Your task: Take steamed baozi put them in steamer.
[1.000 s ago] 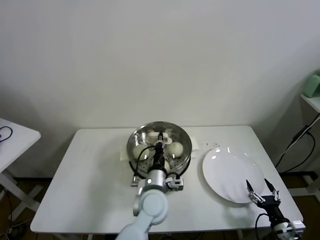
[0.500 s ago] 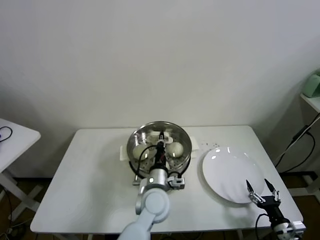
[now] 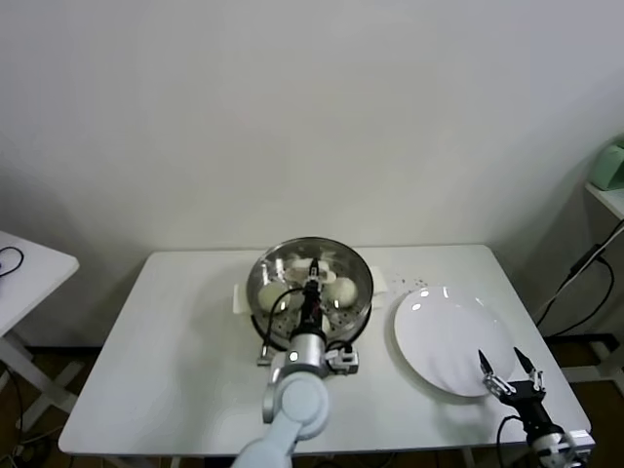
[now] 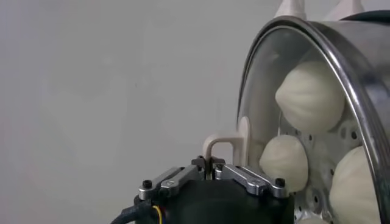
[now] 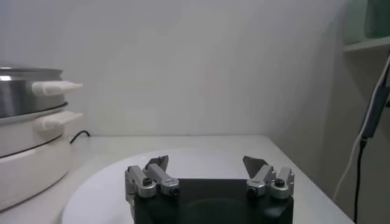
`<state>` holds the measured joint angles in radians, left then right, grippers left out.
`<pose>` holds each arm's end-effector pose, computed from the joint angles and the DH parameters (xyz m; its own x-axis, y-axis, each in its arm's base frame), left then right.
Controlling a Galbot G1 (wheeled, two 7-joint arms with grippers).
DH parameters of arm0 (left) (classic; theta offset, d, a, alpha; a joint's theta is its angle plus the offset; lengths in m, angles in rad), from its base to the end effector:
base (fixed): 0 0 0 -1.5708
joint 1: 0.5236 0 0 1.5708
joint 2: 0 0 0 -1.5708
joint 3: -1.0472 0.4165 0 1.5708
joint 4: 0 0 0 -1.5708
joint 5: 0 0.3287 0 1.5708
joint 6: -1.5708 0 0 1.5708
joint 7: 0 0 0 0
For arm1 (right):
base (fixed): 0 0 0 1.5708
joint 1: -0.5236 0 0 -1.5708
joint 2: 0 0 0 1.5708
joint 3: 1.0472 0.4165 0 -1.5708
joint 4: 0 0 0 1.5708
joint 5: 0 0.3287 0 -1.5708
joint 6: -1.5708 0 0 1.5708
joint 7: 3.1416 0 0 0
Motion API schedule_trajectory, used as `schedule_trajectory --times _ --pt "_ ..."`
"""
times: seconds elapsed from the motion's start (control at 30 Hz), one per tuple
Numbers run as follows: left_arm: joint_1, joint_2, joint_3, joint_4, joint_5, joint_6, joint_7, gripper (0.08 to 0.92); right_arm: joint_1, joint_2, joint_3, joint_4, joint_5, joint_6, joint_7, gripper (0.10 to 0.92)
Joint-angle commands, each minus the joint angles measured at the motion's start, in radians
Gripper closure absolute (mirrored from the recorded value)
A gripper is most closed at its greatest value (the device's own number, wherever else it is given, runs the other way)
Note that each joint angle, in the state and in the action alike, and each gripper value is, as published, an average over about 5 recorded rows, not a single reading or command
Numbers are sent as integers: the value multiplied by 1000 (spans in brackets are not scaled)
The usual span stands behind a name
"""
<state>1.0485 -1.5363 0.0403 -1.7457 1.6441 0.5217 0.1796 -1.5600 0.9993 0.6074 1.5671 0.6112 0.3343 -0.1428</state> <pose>0.2731 -0.1605 -0.3654 -0.9993 0.0381 -0.0058 -0.0061 -0.0100 0.9999 0.1203 -0.2491 -0.4539 -0.9892 -0.0617 0.1329 -0.0595 0.9980 0.0205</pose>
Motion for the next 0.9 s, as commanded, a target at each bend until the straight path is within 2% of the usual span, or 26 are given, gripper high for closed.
schedule_trajectory --times 0.03,0.37,0.47,0.9 --pt "2 -2 -2 7 1 -2 -11 856 -1 2 0 1 -1 3 0 203" --pt "2 8 -4 5 -12 -4 -18 844 -1 2 0 1 -2 7 -1 203" --pt "2 11 -5 3 -14 -7 -21 782 -1 2 1 2 -2 7 -1 203" --pt "11 17 -14 -22 -22 -11 -37 401 2 1 1 -1 -4 6 -3 203"
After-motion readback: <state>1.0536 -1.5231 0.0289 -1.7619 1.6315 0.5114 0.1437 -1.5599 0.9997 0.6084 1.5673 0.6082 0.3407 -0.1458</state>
